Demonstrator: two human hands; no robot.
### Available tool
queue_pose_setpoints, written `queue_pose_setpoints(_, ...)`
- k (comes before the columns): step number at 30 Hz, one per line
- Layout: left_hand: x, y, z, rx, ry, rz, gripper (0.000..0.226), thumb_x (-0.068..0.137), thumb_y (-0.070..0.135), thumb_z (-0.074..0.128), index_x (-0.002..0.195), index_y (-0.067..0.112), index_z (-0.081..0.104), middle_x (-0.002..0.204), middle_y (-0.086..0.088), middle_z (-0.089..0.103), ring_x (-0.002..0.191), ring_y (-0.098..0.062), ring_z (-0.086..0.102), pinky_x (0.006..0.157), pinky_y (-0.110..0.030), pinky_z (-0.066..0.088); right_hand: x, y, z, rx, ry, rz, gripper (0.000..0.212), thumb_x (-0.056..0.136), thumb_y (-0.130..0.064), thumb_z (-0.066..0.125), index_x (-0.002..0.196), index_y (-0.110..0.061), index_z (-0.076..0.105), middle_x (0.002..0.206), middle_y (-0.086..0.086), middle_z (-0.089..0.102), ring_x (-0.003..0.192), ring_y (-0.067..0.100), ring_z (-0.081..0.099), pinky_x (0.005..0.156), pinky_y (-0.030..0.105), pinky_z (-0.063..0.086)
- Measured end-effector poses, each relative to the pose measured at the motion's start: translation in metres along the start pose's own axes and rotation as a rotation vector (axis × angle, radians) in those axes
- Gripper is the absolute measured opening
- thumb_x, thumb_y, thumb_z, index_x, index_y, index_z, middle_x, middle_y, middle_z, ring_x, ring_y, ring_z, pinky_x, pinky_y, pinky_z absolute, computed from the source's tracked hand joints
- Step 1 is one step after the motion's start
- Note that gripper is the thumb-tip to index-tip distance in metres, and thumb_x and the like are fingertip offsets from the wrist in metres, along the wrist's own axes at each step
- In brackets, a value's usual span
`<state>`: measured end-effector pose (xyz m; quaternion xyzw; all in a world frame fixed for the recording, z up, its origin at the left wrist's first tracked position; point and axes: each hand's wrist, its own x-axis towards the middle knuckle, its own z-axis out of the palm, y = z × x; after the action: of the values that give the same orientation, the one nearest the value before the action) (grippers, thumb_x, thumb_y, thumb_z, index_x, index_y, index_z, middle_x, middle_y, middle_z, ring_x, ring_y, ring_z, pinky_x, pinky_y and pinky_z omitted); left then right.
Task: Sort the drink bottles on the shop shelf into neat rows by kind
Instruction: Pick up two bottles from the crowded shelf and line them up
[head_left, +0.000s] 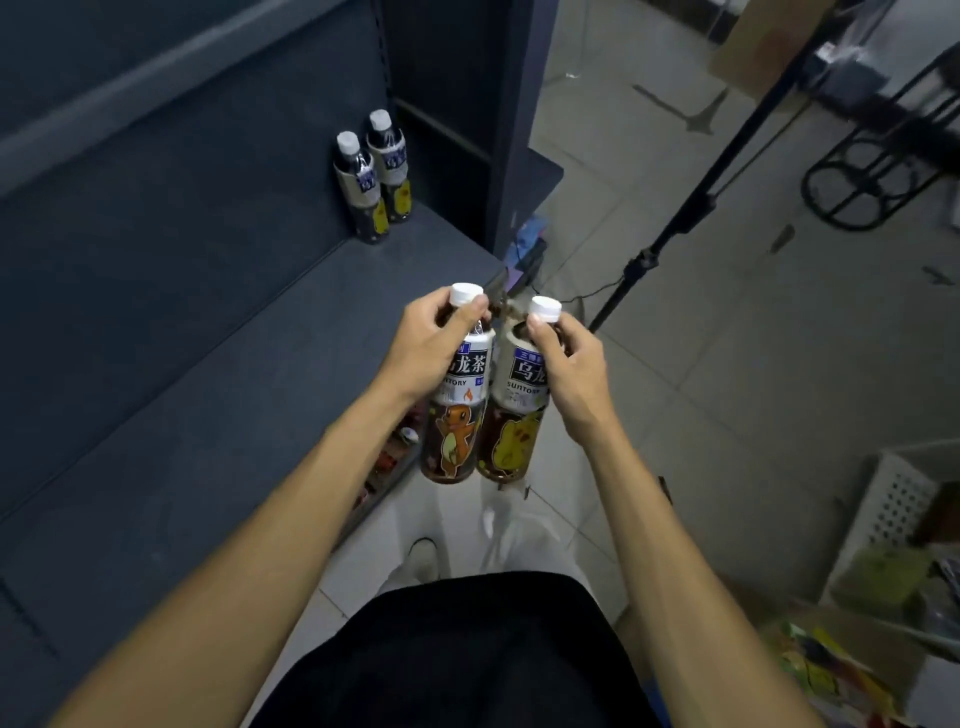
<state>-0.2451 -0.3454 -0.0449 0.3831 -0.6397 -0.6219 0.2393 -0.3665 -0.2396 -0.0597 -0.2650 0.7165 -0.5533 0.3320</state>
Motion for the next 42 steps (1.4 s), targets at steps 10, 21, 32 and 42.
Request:
queue_pose_setpoints(10, 0.069, 0.006, -0.003, -0.020, 0.350, -0.084, 0.023, 0.097, 0.019, 0.054, 0.095, -0.002, 0.064, 0.079, 0.003, 0.067, 0.066, 0.004, 0.063, 0.061, -0.011, 0.047, 0.152, -0.046, 0.017, 0.055, -0.289, -0.079, 0.028, 0.097, -0.027, 0.055, 0.094, 0.000, 0.062, 0.083, 0.009, 0.065, 0.077, 0.013, 0.060, 0.071, 0.032, 0.049)
queue_pose_setpoints(21, 0.151, -0.031, -0.037, 0.074, 0.605, -0.113, 0.023, 0.087, 0.040, 0.060, 0.099, 0.020, 0.062, 0.102, -0.004, 0.043, 0.090, -0.008, 0.053, 0.079, -0.007, 0.039, 0.235, -0.015, 0.051, -0.180, -0.415, -0.168, 0.018, 0.092, -0.028, 0.062, 0.101, -0.013, 0.066, 0.088, -0.005, 0.068, 0.081, 0.009, 0.060, 0.075, 0.033, 0.051)
queue_pose_setpoints(32, 0.241, -0.059, -0.055, 0.099, 0.623, -0.052, 0.032, 0.074, 0.019, 0.080, 0.104, 0.019, 0.069, 0.093, 0.013, 0.042, 0.084, 0.009, 0.052, 0.082, -0.009, 0.040, 0.312, -0.011, 0.103, -0.489, -0.295, -0.266, 0.033, 0.077, -0.023, 0.079, 0.104, -0.007, 0.074, 0.110, 0.003, 0.066, 0.101, 0.013, 0.062, 0.088, 0.023, 0.050)
queue_pose_setpoints(42, 0.268, -0.075, -0.070, 0.350, 0.758, -0.191, 0.033, 0.072, 0.021, 0.077, 0.104, 0.018, 0.072, 0.102, 0.000, 0.061, 0.098, -0.025, 0.059, 0.083, -0.039, 0.050, 0.361, -0.012, 0.136, -0.726, -0.457, -0.256, 0.028, 0.081, -0.023, 0.070, 0.107, -0.015, 0.069, 0.099, 0.007, 0.072, 0.092, 0.024, 0.066, 0.082, 0.038, 0.054)
